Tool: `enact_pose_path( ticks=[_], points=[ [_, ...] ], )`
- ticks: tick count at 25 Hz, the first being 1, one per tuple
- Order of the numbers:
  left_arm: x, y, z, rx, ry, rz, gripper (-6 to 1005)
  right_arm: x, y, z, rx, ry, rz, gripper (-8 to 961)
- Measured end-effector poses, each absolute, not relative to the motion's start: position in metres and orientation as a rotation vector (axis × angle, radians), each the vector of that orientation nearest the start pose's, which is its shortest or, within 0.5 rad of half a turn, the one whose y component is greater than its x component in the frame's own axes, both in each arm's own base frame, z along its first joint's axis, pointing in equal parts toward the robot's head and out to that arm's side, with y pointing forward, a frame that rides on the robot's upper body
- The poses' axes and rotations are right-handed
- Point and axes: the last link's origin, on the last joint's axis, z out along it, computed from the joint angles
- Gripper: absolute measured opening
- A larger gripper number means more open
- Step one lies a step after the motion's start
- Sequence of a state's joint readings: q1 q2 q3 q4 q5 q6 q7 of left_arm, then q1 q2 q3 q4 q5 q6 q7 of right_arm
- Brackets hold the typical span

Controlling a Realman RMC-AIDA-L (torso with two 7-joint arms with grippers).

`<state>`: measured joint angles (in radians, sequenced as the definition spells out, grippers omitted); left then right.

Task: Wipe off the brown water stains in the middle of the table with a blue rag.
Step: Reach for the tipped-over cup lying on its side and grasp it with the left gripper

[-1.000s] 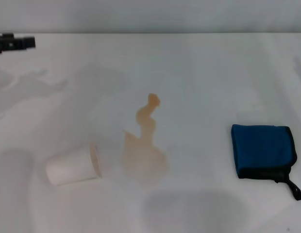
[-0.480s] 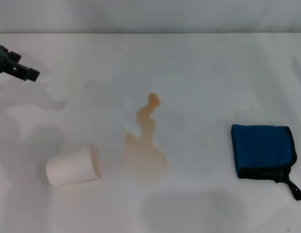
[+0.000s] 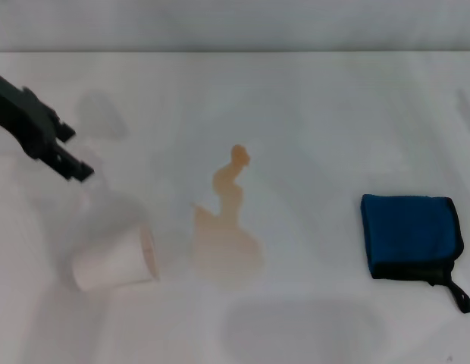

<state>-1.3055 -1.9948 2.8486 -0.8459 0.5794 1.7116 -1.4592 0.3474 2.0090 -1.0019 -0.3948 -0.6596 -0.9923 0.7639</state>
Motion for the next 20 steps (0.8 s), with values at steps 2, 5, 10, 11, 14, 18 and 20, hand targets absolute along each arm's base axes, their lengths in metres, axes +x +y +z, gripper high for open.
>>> enact_pose_path(
  ticks=[2,5,10,11,14,18,20],
  points=[
    [-0.204,0.4,0.071,-2.892,-0.672,0.568,872,0.362,0.351,0.075,-1.58,0.704,0.793,693],
    [-0.2,0.395,0.06,-2.921,-0.651,0.619,872,0.362,0.351,0.075,-1.577,0.708,0.79,693],
    [-0.197,0.392,0.057,-2.962,-0.604,0.629,872,0.362,0.352,0.075,-1.576,0.71,0.789,693],
    [-0.196,0.392,0.057,-2.971,-0.585,0.627,872,0.362,0.352,0.075,-1.576,0.71,0.788,693],
    [-0.195,0.392,0.057,-2.982,-0.551,0.62,872,0.363,0.352,0.075,-1.576,0.712,0.787,693],
    [-0.194,0.39,0.048,-3.027,-0.514,0.624,873,0.363,0.352,0.075,-1.57,0.713,0.791,694],
    [-0.193,0.389,0.046,-3.043,-0.506,0.631,873,0.363,0.352,0.076,-1.562,0.716,0.795,694]
  ],
)
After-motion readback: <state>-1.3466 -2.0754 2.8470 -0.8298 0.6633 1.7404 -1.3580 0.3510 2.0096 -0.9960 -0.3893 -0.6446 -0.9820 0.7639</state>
